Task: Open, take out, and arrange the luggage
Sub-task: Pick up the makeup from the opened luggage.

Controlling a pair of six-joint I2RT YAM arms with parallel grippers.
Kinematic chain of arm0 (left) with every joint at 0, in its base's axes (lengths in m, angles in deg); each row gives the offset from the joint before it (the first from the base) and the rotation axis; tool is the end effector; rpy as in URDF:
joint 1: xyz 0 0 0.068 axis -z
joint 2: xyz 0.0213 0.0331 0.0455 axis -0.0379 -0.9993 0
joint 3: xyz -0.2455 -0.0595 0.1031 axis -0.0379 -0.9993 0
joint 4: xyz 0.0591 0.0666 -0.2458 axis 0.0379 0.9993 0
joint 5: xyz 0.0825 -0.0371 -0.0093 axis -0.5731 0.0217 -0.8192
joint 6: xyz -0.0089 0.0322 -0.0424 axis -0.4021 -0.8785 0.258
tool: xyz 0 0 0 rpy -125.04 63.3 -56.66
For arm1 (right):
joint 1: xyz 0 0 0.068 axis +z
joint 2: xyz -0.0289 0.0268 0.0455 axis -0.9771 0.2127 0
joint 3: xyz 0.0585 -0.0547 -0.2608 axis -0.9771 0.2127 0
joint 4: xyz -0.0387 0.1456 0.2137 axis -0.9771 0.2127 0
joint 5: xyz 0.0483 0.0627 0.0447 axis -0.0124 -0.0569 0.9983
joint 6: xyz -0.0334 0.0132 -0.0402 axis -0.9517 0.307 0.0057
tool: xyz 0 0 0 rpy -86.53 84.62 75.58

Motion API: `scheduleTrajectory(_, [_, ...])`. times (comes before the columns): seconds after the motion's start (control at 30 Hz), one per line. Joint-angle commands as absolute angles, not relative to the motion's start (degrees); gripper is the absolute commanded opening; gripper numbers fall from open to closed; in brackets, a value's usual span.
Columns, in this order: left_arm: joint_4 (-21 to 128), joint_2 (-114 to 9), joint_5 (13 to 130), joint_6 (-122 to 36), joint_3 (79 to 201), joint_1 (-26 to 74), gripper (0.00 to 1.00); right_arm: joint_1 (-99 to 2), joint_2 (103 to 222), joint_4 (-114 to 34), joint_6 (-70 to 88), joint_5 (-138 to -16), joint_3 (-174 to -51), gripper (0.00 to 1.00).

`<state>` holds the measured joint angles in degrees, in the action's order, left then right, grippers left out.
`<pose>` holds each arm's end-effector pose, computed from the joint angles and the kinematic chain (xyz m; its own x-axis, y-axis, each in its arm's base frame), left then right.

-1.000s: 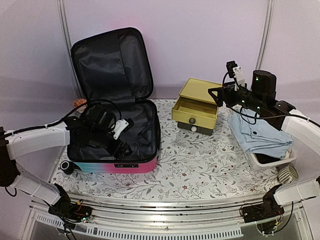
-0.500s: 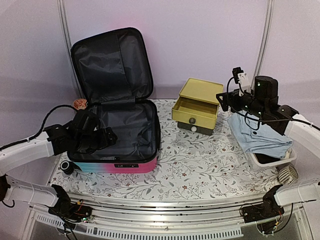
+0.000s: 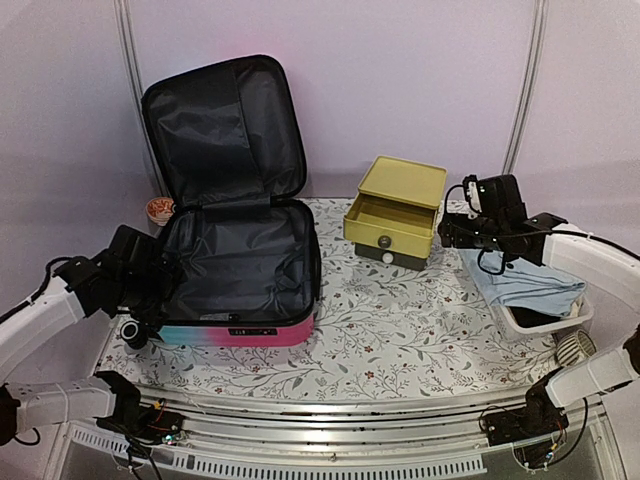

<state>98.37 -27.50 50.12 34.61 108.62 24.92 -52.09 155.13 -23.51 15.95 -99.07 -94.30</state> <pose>0.1551 -0.0703 0.2491 -0.3316 -0.9240 -0.1904 -0.6982 0.3761 -0.6091 0.2648 0.1172 0.2938 -0.5442 -0.0033 -0.8390 -0.1013 0.9929 0.0618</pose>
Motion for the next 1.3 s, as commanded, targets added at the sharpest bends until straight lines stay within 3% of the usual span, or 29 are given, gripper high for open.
scheduleTrajectory(0.0, [108.8,-33.3,54.9,28.4,113.2,15.5,0.94,-52.7,158.7,-16.7,24.2,-96.4,-98.4,0.85])
scheduleTrajectory(0.17, [108.2,-45.7,64.3,16.2,121.3,6.8,0.94,-54.0,166.6,-11.3,21.5,-92.4,-105.6,0.86])
scheduleTrajectory(0.37, [111.4,-58.7,65.9,8.4,130.2,6.2,0.97,-55.1,171.9,-12.4,22.0,-92.5,-109.5,0.85])
scheduleTrajectory(0.63, [101.6,-58.7,67.8,3.7,130.6,6.4,0.91,-55.4,171.5,-14.1,16.6,-98.2,-110.5,0.85])
scheduleTrajectory(0.93, [97.8,-64.1,63.8,-24.5,141.9,12.8,0.92,-55.6,167.3,-17.3,10.4,-89.1,-116.3,0.83])
scheduleTrajectory(1.27, [94.6,-59.8,72.1,-55.8,139.7,20.7,0.86,-55.5,154.1,-15.6,10.0,-81.9,-110.7,0.81])
